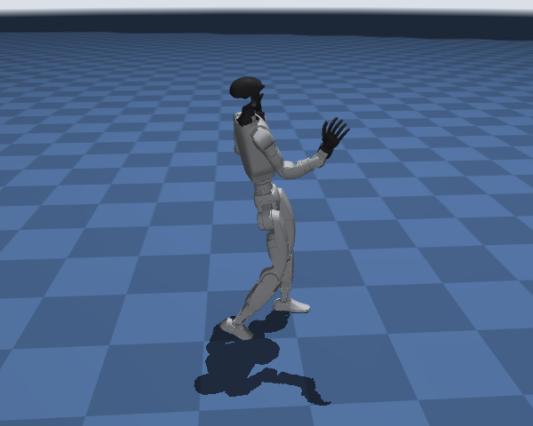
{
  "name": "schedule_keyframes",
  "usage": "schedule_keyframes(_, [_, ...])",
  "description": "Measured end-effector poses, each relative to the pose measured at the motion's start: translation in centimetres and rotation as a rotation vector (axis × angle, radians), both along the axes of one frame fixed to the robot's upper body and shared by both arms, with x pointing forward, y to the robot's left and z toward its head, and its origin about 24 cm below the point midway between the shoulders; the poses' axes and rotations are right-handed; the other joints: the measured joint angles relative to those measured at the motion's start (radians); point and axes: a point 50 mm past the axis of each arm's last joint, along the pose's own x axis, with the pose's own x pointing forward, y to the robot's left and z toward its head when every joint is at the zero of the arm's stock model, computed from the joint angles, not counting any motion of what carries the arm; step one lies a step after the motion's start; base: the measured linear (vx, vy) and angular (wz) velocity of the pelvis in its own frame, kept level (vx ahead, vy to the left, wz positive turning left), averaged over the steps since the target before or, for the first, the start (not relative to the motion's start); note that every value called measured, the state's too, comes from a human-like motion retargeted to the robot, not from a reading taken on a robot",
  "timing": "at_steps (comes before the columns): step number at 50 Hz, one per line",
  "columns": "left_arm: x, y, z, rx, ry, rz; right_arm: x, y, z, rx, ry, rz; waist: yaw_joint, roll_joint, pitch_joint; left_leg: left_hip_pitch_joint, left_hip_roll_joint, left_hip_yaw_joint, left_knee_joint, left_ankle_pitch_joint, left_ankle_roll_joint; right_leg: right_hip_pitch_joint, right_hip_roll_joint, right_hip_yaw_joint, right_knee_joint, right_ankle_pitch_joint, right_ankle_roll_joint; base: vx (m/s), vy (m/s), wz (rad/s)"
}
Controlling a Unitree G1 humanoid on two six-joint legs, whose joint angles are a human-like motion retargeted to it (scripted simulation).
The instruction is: Dance
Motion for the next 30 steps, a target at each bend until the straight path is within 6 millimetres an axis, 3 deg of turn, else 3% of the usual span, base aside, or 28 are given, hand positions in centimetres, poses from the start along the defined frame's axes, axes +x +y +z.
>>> schedule_keyframes(2, [-2.9,1.0,-1.1,0.014,-0.036,0.190,-1.7,-1.6,-1.5,0.032,-0.009,-0.072,-0.014,0.005,-0.006,-0.001,0.002,-0.001,0.012,-0.012,0.001,-0.012,0.002,0.018,0.038,0.018,0.015,0.40,-0.08,0.02])
schedule_keyframes(5, [-6.5,2.2,-2.9,0.010,-0.035,0.429,-4.6,-3.7,-4.1,0.045,0.005,-0.179,-0.056,-0.004,-0.019,-0.032,0.000,-0.042,0.035,-0.016,0.000,-0.032,0.028,0.049,0.016,-0.078,0.080,0.21,-0.14,0.65])
schedule_keyframes(7, [-8.1,2.8,-4.0,-0.014,-0.026,0.538,-6.5,-5.3,-5.7,0.044,0.070,-0.251,-0.082,-0.034,-0.021,-0.068,-0.016,-0.069,0.044,-0.012,0.003,-0.040,0.063,0.082,-0.123,-0.113,0.105,0.04,-0.22,1.00])
schedule_keyframes(8, [-8.8,3.0,-4.5,-0.031,-0.021,0.574,-7.3,-6.0,-6.5,0.041,0.116,-0.276,-0.094,-0.052,-0.017,-0.086,-0.024,-0.080,0.048,-0.010,0.003,-0.044,0.082,0.105,-0.200,-0.096,0.081,0.01,-0.27,1.13])
schedule_keyframes(10, [-9.6,3.4,-5.2,-0.046,0.006,0.618,-9.1,-7.4,-7.8,0.014,0.233,-0.293,-0.118,-0.079,-0.019,-0.128,-0.024,-0.114,0.055,-0.008,-0.002,-0.040,0.162,0.287,-0.252,-0.064,0.109,-0.08,-0.29,1.32])
schedule_keyframes(12, [-9.8,3.6,-5.7,-0.056,0.043,0.619,-10.8,-8.9,-8.6,-0.032,0.375,-0.277,-0.130,-0.115,-0.028,-0.196,-0.027,-0.139,0.072,-0.009,-0.005,-0.041,0.070,-0.025,-0.329,-0.140,0.037,-0.15,-0.30,1.43])
schedule_keyframes(15, [-8.5,3.2,-6.7,-0.095,0.101,0.507,-13.2,-10.6,-10.2,-0.097,0.629,-0.222,-0.119,-0.165,-0.004,-0.258,-0.026,-0.125,0.110,-0.006,-0.002,0.009,0.064,-0.103,-0.453,-0.138,0.017,-0.17,-0.27,1.67])
schedule_keyframes(18, [-5.5,1.4,-8.3,-0.149,0.227,0.244,-15.2,-11.2,-12.0,-0.104,0.837,-0.116,-0.141,-0.210,0.029,-0.352,-0.097,-0.158,0.187,-0.008,0.050,-0.011,0.024,-0.204,-0.489,-0.134,0.029,-0.31,-0.22,2.51])
schedule_keyframes(21, [-2.9,-1.0,-10.0,-0.195,0.313,0.017,-15.2,-9.8,-13.5,-0.117,0.919,0.070,-0.114,-0.274,0.007,-0.428,0.003,0.275,0.264,-0.102,0.129,-0.060,-0.001,-0.276,-0.533,-0.145,0.011,-0.36,-0.18,1.42])
schedule_keyframes(23, [-1.5,-3.1,-11.6,-0.219,0.391,-0.139,-14.2,-7.4,-14.9,-0.105,0.907,0.247,-0.116,-0.276,-0.003,-0.386,0.026,0.437,0.275,-0.145,0.122,-0.058,0.014,-0.326,-0.538,-0.151,0.002,0.00,-0.08,1.37])
schedule_keyframes(25, [-0.1,-5.4,-13.6,-0.230,0.491,-0.290,-13.3,-4.1,-16.3,-0.088,0.868,0.448,-0.126,-0.252,-0.023,-0.340,-0.009,0.441,0.208,-0.182,0.146,-0.035,0.048,-0.349,-0.522,-0.162,0.014,0.27,-0.01,1.51])
schedule_keyframes(28, [2.2,-10.4,-17.4,-0.306,0.664,-0.572,-11.6,1.8,-17.7,-0.029,0.782,0.708,-0.133,-0.224,-0.086,-0.304,-0.033,0.316,0.131,-0.185,0.070,-0.029,0.068,-0.378,-0.418,-0.144,0.042,0.50,0.07,1.48])
schedule_keyframes(30, [3.3,-14.3,-19.0,-0.324,0.755,-0.831,-10.1,6.5,-18.0,0.043,0.688,0.863,-0.142,-0.178,-0.096,-0.237,-0.004,0.223,0.107,-0.190,0.021,-0.040,0.066,-0.419,-0.220,-0.049,0.029,0.62,0.04,1.54])
